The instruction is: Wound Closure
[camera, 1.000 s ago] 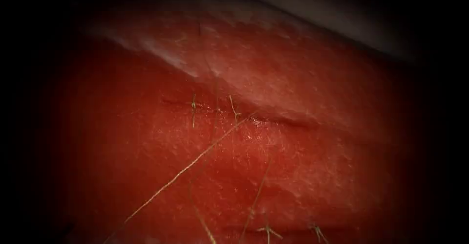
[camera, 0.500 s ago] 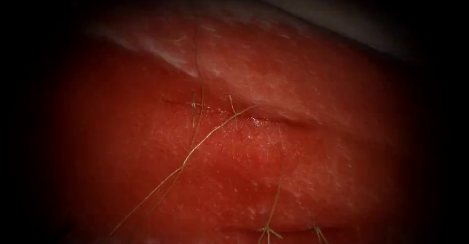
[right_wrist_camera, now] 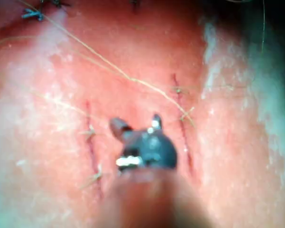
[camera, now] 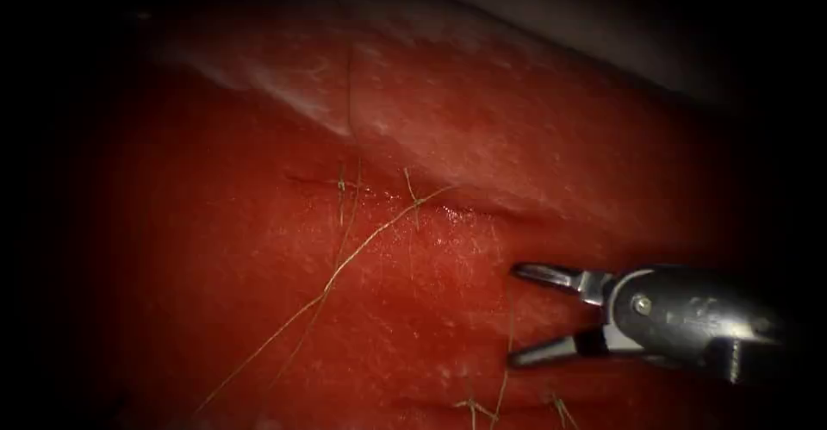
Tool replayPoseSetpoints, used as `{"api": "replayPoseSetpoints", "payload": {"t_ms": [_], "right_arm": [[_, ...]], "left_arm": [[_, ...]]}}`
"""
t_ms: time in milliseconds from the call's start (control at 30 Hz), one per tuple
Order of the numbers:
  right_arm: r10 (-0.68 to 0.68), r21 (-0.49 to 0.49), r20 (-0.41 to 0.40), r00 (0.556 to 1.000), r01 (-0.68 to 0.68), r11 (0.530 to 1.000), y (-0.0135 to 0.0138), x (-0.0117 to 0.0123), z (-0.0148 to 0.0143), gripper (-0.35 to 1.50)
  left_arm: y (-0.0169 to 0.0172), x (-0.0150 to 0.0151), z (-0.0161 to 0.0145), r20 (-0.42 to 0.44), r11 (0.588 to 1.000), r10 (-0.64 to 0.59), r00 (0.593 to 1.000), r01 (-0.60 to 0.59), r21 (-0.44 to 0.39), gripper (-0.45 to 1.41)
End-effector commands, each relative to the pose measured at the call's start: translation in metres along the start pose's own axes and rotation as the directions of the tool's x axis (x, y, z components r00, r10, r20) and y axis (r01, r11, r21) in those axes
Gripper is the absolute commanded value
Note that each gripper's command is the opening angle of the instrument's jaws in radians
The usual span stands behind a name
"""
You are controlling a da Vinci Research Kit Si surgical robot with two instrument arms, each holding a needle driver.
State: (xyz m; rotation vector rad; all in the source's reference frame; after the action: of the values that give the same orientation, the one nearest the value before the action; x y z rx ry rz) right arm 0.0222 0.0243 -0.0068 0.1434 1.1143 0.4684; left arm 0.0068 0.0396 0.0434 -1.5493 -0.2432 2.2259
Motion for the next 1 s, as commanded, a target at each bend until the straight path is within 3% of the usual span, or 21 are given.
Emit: {"api": "replayPoseSetpoints", "payload": {"t_ms": [33, 300, 633, 667, 700, 733, 1000], "right_arm": [[-0.008, 0.005, -0.005, 1.0, 0.008, 1.0, 0.0006, -0.0015, 0.0016, 1.43], [-0.041, 0.014, -0.01, 0.999, 0.041, 0.999, 0.0018, -0.0065, 0.006, 1.31], [-0.029, -0.019, -0.003, 1.0, 0.029, 0.999, 0.0039, -0.0081, 0.0061, 1.18], [-0.006, -0.017, -0.005, 1.0, 0.006, 1.0, 0.0039, -0.0081, 0.006, 0.91], [0.01, 0.006, -0.009, 1.0, -0.01, 1.0, 0.0037, -0.0082, 0.0058, -0.06], [0.01, 0.024, -0.012, 1.0, -0.009, 1.0, 0.0035, -0.0081, 0.0057, -0.35], [0.019, 0.091, -0.018, 1.0, -0.017, 0.996, 0.0009, -0.007, 0.0045, -0.35]], "left_arm": [[0.0001, -0.0005, 0.0007, -0.001, 1.0, 0.0, 1.0, 0.0, -0.002, -0.35], [0.0001, -0.0005, 0.0008, -0.001, 1.0, 0.001, 1.0, -0.001, -0.002, -0.35], [0.0001, -0.0005, 0.0007, -0.001, 1.0, 0.0, 1.0, 0.0, -0.002, -0.35], [0.0001, -0.0005, 0.0007, -0.001, 1.0, 0.0, 1.0, 0.0, -0.002, -0.35], [0.0001, -0.0004, 0.0007, -0.001, 1.0, 0.0, 1.0, 0.0, -0.002, -0.35], [0.0001, -0.0004, 0.0007, -0.001, 1.0, 0.0, 1.0, 0.0, -0.002, -0.35], [0.0002, -0.0004, 0.0008, -0.001, 1.0, 0.0, 1.0, 0.0, -0.002, -0.35]]}}
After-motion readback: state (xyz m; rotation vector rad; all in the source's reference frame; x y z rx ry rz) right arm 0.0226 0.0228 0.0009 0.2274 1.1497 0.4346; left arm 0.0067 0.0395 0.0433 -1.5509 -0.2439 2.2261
